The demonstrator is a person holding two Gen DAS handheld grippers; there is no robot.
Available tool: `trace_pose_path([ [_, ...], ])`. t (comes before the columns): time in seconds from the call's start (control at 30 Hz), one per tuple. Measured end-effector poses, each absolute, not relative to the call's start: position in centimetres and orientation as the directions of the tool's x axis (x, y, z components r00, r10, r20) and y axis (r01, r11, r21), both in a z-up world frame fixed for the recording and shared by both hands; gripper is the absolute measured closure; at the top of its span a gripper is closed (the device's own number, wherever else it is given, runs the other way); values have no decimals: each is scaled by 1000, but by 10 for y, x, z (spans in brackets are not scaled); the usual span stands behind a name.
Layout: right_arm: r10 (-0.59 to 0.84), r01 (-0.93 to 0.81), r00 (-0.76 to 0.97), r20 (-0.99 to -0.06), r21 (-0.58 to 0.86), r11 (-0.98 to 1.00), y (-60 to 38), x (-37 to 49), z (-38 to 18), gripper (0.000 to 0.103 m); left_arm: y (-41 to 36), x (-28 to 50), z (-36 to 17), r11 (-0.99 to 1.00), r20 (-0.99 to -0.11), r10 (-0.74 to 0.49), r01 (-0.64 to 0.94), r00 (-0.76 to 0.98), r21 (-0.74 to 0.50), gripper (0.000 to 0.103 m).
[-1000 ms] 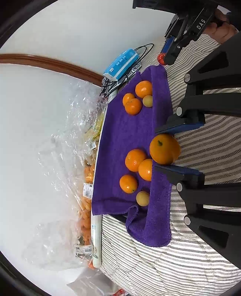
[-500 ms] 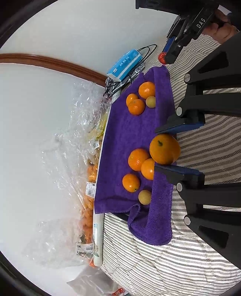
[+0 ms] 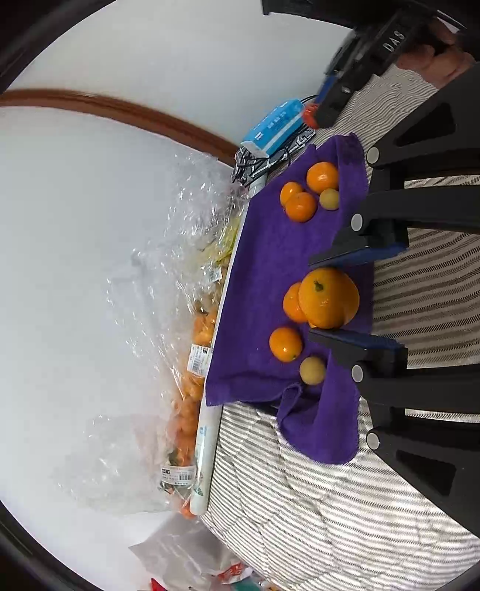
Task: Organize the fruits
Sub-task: 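Carry the red fruit and orange over the purple towel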
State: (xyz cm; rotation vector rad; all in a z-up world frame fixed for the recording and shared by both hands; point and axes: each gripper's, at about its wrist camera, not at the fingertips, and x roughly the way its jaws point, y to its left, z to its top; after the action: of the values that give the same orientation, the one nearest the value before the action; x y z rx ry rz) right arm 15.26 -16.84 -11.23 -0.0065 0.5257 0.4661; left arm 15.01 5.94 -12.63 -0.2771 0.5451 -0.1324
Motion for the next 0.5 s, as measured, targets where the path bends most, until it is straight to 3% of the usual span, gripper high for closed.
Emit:
trace_pose_path([
  [0.3, 427, -428, 809, -404, 93, 899, -163, 188, -77, 76, 68, 178, -92, 967, -450, -153, 41, 880, -250, 73],
  [0.5, 395, -398, 826, -403, 81, 914, -164, 216, -77, 76, 63, 212, -95, 958, -466, -171, 36, 868, -284, 73],
])
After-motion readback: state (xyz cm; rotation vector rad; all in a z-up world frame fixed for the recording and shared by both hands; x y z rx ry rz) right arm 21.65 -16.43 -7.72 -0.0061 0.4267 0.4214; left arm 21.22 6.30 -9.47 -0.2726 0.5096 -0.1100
